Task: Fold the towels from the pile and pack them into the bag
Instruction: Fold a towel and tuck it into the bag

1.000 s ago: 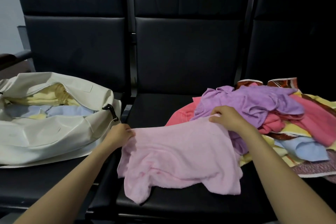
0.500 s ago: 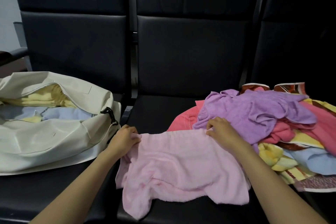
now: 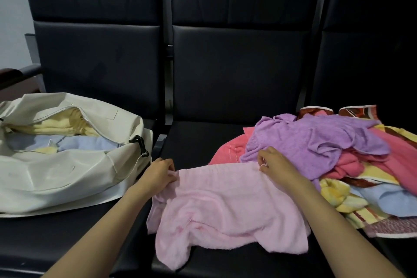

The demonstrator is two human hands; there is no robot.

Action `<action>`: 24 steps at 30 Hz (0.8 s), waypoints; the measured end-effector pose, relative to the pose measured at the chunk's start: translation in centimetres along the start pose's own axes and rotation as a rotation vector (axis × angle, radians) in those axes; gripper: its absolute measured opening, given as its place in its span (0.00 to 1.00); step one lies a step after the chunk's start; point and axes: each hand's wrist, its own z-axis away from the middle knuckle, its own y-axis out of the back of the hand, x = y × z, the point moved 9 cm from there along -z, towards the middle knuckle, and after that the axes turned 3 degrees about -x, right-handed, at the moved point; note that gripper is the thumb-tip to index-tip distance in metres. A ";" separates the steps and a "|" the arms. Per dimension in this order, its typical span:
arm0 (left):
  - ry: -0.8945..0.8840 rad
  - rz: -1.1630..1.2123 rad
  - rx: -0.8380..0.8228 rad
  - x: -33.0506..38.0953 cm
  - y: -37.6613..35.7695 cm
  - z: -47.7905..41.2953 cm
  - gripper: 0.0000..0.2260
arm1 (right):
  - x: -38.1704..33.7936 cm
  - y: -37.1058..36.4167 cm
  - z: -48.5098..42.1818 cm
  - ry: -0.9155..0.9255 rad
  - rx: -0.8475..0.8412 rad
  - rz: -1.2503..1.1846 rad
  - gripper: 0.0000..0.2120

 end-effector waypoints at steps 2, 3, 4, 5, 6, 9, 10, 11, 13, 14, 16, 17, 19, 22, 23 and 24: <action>0.008 -0.004 -0.009 -0.2 0.0 0.2 0.13 | -0.2 0.5 0.4 0.018 0.015 0.003 0.15; 0.016 -0.007 -0.012 -0.3 0.1 0.4 0.12 | -0.4 0.7 0.7 0.030 0.015 0.017 0.16; 0.016 -0.011 -0.015 -0.3 0.3 0.7 0.10 | -0.6 1.0 1.0 0.038 0.015 0.037 0.16; 0.020 -0.030 -0.019 -0.4 0.4 0.9 0.06 | -0.8 1.4 1.4 0.047 0.022 0.061 0.15; 0.022 -0.050 -0.022 -0.4 0.5 1.4 0.02 | -0.9 1.8 1.8 0.054 0.037 0.086 0.12; 0.040 -0.044 0.005 -0.3 1.0 2.9 0.07 | -1.5 3.5 3.8 0.085 0.125 0.127 0.07; 0.036 -0.013 0.041 -0.2 1.5 3.4 0.07 | -1.6 4.0 4.6 0.086 0.158 0.131 0.05; 0.033 0.015 0.086 0.0 2.2 4.1 0.06 | -1.6 4.6 5.5 0.081 0.189 0.134 0.05; 0.019 0.059 0.180 0.6 3.9 5.6 0.05 | -1.8 5.6 7.2 0.062 0.231 0.157 0.05; 0.000 0.088 0.226 0.9 4.8 6.3 0.05 | -1.9 6.1 8.1 0.049 0.237 0.180 0.06; -0.025 0.158 0.321 1.6 6.8 8.1 0.04 | -2.2 7.5 9.6 0.022 0.231 0.199 0.07; -0.031 0.182 0.364 2.1 7.7 9.1 0.04 | -2.5 8.5 10.2 0.010 0.231 0.190 0.07; -0.040 0.209 0.427 3.1 9.5 10.8 0.04 | -3.4 11.0 11.4 0.016 0.248 0.166 0.07; -0.047 0.285 0.481 4.5 12.8 12.5 0.08 | -6.0 15.6 13.3 0.085 0.335 0.175 0.05; -0.066 0.324 0.503 5.0 14.3 13.0 0.09 | -6.9 17.2 14.0 0.100 0.371 0.179 0.03; -0.085 0.353 0.524 5.6 15.8 13.4 0.10 | -7.7 18.8 14.7 0.104 0.406 0.192 0.03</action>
